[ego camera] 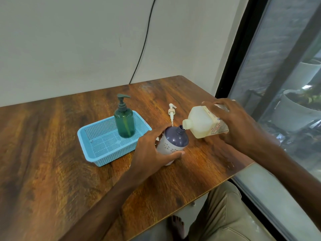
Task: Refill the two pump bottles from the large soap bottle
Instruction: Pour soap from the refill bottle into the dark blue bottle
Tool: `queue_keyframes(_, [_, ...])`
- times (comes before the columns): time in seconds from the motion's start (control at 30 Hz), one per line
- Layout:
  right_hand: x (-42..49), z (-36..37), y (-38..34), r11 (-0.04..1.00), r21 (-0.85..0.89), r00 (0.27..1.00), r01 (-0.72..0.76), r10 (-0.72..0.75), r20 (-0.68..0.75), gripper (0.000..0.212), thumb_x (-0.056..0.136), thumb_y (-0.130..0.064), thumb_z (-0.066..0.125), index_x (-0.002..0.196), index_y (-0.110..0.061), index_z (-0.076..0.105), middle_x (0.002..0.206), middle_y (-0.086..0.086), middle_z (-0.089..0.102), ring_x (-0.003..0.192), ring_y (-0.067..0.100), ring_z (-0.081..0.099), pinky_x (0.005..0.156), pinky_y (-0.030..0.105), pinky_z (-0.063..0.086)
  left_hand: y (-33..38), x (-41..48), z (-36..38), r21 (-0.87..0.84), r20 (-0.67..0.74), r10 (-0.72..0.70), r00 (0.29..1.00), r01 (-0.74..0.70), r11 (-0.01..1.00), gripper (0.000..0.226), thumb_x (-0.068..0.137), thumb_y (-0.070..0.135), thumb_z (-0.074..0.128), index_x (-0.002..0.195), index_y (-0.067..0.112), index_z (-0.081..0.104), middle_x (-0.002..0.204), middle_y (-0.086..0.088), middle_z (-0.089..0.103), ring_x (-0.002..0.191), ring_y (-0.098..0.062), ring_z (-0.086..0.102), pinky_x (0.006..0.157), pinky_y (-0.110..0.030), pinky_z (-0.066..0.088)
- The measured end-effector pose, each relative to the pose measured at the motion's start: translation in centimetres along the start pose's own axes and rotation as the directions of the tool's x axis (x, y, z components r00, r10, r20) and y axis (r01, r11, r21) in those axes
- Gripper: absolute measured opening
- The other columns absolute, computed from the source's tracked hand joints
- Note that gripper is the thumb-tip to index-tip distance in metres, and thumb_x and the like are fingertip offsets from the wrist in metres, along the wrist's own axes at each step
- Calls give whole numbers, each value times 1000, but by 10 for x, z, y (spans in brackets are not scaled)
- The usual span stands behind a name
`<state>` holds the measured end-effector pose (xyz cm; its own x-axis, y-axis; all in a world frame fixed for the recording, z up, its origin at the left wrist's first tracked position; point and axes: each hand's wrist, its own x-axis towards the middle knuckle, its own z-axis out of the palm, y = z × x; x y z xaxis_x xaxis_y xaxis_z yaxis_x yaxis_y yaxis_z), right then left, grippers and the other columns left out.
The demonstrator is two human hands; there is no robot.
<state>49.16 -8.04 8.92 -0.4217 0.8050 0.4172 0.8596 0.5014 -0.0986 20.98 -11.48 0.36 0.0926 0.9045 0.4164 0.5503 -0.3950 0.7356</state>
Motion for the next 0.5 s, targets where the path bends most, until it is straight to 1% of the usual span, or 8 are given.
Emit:
queue_keyframes(0.1, [1,-3,-3,1000,-22,1000,13,-13,-1,90,77,-17,83,152,-32,36,144,7,44,135,31,37,107,53,41,0,1,0,-4,4,2,1000,-2,1000,98,65,78,80,147,33,52,139,16,63,122,-5,61,92,-31,60])
queue_keyframes(0.2, [2,-2,0,999,-44,1000,-2,3,18,93,78,-17,82,154,-33,32,147,6,41,138,31,34,109,55,39,0,1,0,4,9,2,1000,-2,1000,98,65,80,78,147,33,52,139,16,63,122,-5,60,91,-32,61])
queue_keyframes(0.33, [2,1,4,1000,-1,999,-16,16,33,87,84,-21,78,155,-37,30,150,2,39,141,25,30,114,51,35,1,0,-1,3,6,3,1000,-3,1000,96,65,78,80,146,35,52,139,17,63,121,-4,60,91,-29,60])
queue_keyframes(0.4, [4,-1,3,1000,-30,1000,6,-6,18,88,81,-20,80,153,-35,32,146,4,42,139,27,33,112,49,36,2,0,-1,-2,2,12,1000,-12,1000,93,65,77,81,144,37,52,138,20,62,121,-3,60,91,-26,59])
queue_keyframes(0.5, [7,-5,0,997,-73,999,33,-31,25,89,78,-25,81,152,-35,33,142,5,45,135,28,38,108,51,39,2,0,-2,-11,-3,17,1000,-17,1000,91,65,73,83,144,41,50,138,21,61,121,-1,59,92,-23,58])
